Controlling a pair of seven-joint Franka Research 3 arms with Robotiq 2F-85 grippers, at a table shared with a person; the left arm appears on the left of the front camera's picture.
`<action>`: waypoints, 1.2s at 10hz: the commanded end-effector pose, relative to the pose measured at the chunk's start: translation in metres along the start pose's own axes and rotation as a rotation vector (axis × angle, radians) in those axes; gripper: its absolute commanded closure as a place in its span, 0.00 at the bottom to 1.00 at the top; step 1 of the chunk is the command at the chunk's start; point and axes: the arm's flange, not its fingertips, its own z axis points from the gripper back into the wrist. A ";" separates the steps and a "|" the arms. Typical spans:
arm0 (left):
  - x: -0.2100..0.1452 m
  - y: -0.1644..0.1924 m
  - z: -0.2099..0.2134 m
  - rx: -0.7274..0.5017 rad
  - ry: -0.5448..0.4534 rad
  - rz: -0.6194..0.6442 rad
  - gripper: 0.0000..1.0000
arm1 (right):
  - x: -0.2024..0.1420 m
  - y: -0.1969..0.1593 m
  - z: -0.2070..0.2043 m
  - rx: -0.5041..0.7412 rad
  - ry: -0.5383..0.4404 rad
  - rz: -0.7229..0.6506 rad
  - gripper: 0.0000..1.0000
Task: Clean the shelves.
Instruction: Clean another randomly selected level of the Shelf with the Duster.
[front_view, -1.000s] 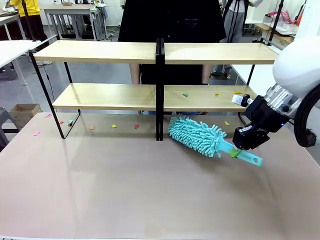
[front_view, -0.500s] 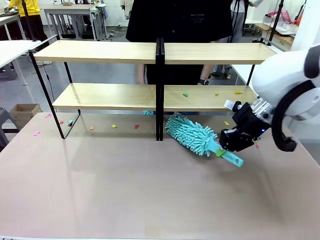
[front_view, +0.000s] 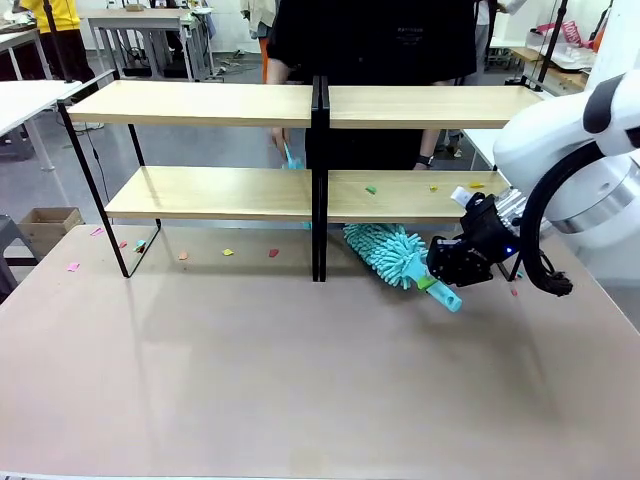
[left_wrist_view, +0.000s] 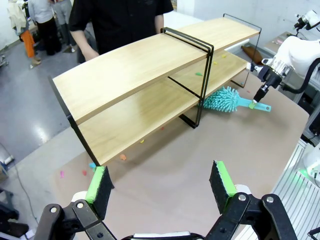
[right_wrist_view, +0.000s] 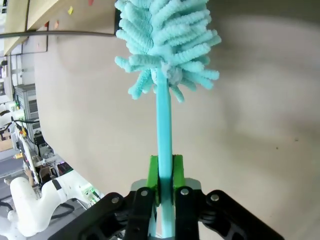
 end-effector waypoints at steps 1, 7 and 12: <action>-0.001 0.000 -0.001 -0.007 -0.006 0.001 0.00 | 0.003 -0.009 -0.006 -0.019 -0.003 -0.025 0.88; -0.001 0.000 -0.001 -0.007 -0.006 0.001 0.00 | -0.004 -0.048 0.037 -0.111 -0.091 -0.165 0.88; -0.001 0.000 -0.001 -0.007 -0.006 0.001 0.00 | -0.030 -0.084 0.098 -0.267 -0.224 -0.331 0.88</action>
